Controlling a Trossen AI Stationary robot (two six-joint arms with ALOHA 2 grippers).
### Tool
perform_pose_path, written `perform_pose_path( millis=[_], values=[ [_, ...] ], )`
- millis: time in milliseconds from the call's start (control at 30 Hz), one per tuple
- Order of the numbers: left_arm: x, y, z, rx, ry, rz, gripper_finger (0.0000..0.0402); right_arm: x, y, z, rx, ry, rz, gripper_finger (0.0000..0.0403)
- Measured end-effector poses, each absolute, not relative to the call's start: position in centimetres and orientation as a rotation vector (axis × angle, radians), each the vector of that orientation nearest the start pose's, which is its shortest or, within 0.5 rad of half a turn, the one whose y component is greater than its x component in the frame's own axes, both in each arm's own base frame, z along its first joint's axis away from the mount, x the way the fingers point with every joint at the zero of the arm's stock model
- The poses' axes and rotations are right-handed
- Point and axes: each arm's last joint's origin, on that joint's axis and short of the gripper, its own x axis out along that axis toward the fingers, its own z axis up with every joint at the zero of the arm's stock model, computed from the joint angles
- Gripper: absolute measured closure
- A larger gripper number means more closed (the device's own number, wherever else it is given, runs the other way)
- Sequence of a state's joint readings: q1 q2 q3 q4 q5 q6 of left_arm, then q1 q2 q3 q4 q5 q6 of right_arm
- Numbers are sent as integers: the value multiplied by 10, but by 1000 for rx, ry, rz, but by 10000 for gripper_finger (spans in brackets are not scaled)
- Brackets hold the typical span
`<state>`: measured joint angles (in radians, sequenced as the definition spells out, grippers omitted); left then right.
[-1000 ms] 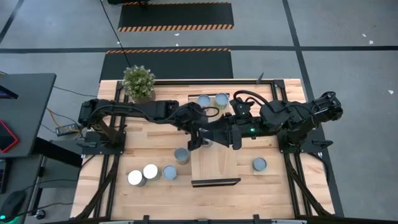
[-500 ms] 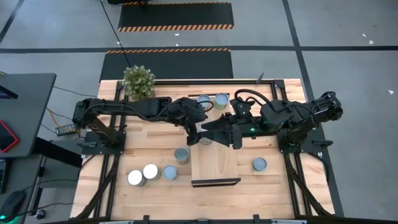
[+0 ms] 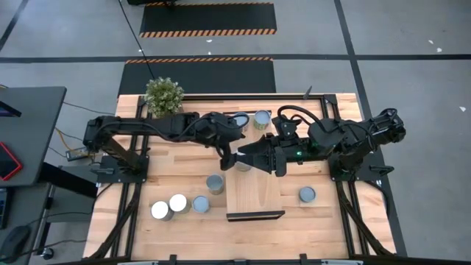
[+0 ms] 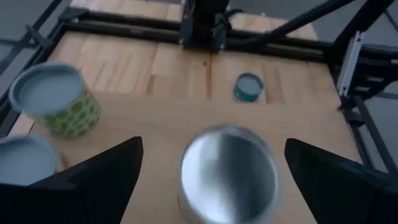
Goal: Pick and place cans onto a shelf
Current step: Put the canned peaches on the shelf
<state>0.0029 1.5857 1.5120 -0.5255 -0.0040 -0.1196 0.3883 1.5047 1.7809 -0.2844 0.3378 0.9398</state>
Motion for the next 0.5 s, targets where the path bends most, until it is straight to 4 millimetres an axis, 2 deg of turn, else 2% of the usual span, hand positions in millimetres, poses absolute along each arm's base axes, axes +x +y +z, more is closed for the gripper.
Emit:
perform_pose_path(
  millis=[233,400,500],
  values=[
    [322,-6,369,-78,667,11,3,297,111,491,938,28,45,39],
    [309,-5,361,-10,821,2,4,297,111,491,938,27,45,39],
    [311,-3,348,64,918,82,4,297,111,491,939,25,47,39]
  ],
)
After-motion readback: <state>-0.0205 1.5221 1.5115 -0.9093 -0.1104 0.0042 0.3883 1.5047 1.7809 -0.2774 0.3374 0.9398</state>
